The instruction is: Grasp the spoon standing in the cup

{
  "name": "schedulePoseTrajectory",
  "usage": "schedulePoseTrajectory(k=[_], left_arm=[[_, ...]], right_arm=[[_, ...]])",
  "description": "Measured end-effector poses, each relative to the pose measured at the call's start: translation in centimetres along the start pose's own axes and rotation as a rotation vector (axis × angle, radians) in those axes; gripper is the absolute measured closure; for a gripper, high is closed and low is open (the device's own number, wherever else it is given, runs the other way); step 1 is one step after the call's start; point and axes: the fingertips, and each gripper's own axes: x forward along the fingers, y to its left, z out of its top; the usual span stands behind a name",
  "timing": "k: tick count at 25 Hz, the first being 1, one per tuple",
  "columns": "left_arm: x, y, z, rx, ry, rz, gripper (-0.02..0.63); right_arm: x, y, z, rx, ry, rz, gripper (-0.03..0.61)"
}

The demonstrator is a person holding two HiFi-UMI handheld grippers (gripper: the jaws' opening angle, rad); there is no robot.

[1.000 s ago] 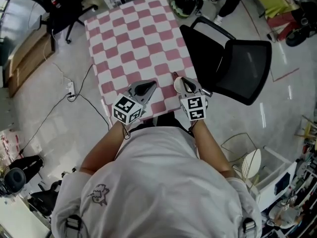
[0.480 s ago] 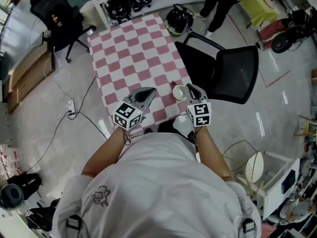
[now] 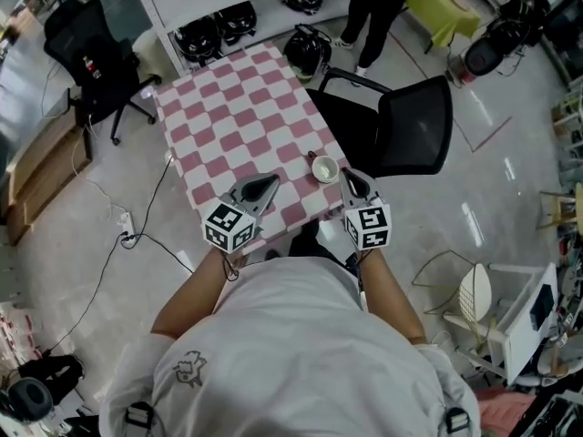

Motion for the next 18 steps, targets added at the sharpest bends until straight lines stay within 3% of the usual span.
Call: schedulePoseTrajectory(k=[6, 18], left_arm=[[-0.9, -2.2, -1.5, -0.009, 0.02, -0.05, 0.6], [0.2, -8.0, -1.1, 0.023, 0.009, -0.11, 0.6]], right_arm=[[-4.3, 1.7, -0.9, 0.025, 0.004, -0.042, 0.548], [-11.7, -0.1, -0.6, 0.054, -0.067, -0.117, 0.548]])
